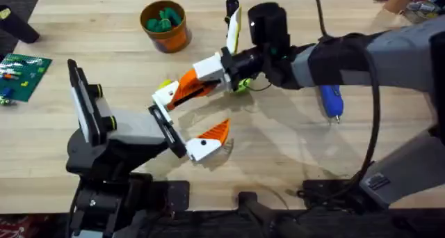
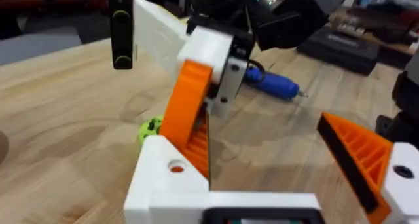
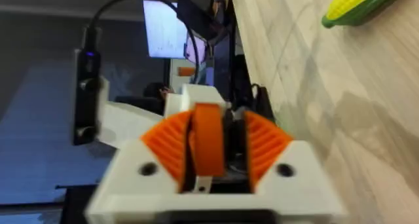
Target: Pick up the gripper from the table and insert it into the empty holder that is missing its gripper. Then pick up a screw, insert it into the mounting hole, and use the screwdriver to tighten it. Finally, clean up the table by picking up the vegetable and placing it into the bucket.
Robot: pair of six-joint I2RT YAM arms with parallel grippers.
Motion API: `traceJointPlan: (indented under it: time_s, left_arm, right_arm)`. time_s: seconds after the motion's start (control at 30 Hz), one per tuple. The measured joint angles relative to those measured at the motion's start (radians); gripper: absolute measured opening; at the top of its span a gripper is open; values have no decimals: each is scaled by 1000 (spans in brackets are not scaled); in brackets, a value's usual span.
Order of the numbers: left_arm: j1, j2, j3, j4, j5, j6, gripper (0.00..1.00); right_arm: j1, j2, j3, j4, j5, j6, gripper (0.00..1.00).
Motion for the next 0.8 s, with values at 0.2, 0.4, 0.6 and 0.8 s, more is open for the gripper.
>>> traceJointPlan:
  time_s: [0.2,0.4,0.6,0.8]
  left_arm:
    - [0,0,2,0,-27,23,986]
    - [-1,0,2,-1,-21,27,986]
    - [-14,0,3,-6,32,29,986]
    - [-14,0,3,-8,51,28,986]
  right_arm:
    - [8,37,0,-18,36,-2,987]
    - [-1,37,0,-16,23,-4,992]
    - [-41,37,0,-11,-26,-5,993]
    - [-107,37,0,-11,-68,-8,992]
